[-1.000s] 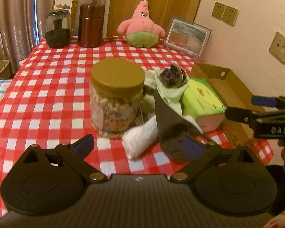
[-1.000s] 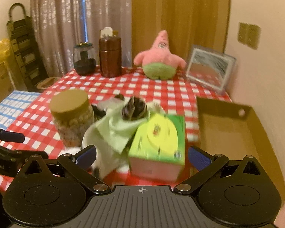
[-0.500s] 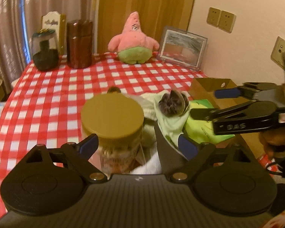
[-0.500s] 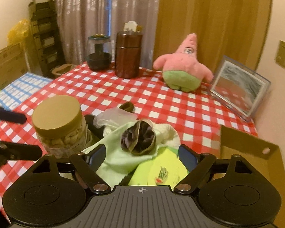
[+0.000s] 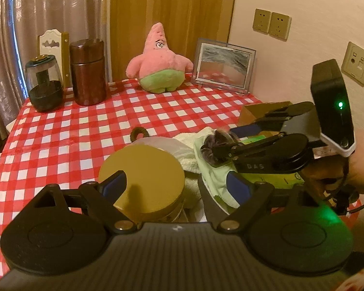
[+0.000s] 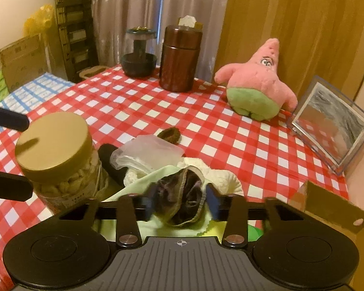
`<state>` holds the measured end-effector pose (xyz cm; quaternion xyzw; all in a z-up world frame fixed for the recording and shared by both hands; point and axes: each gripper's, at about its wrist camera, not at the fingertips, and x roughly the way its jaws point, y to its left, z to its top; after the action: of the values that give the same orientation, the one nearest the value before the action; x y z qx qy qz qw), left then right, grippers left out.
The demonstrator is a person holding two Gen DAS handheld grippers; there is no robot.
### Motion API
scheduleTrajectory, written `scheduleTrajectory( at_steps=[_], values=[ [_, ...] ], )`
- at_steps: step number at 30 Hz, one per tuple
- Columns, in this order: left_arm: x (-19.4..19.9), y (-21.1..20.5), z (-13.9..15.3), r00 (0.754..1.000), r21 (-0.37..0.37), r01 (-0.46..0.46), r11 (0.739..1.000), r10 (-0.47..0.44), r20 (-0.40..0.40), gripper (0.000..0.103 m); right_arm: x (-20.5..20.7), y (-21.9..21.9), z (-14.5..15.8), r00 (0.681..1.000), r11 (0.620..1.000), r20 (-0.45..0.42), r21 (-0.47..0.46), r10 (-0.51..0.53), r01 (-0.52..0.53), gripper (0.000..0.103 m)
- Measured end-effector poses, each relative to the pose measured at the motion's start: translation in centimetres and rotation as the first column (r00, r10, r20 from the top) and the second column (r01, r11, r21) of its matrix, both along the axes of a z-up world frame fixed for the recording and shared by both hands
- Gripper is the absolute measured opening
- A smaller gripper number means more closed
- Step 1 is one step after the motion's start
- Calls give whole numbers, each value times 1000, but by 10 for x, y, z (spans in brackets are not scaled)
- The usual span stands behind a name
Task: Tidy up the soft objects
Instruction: 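Reach into the pile and grasp the dark brown scrunchie with the right gripper, then grasp the light green cloth with the left gripper while the right gripper lifts the scrunchie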
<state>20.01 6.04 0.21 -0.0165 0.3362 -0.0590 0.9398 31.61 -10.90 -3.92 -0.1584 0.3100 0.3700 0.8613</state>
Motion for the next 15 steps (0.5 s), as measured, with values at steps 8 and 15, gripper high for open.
scheduleTrajectory(
  at_steps=[8, 15],
  values=[
    [9, -19, 8, 998, 20, 60, 998, -60, 8, 87, -4, -25, 26, 999, 991, -26, 122, -46, 48, 15],
    [24, -56, 1, 983, 113, 185, 976, -184, -20, 73, -16, -64, 53, 993, 979, 5, 169, -120, 118, 15]
  ],
)
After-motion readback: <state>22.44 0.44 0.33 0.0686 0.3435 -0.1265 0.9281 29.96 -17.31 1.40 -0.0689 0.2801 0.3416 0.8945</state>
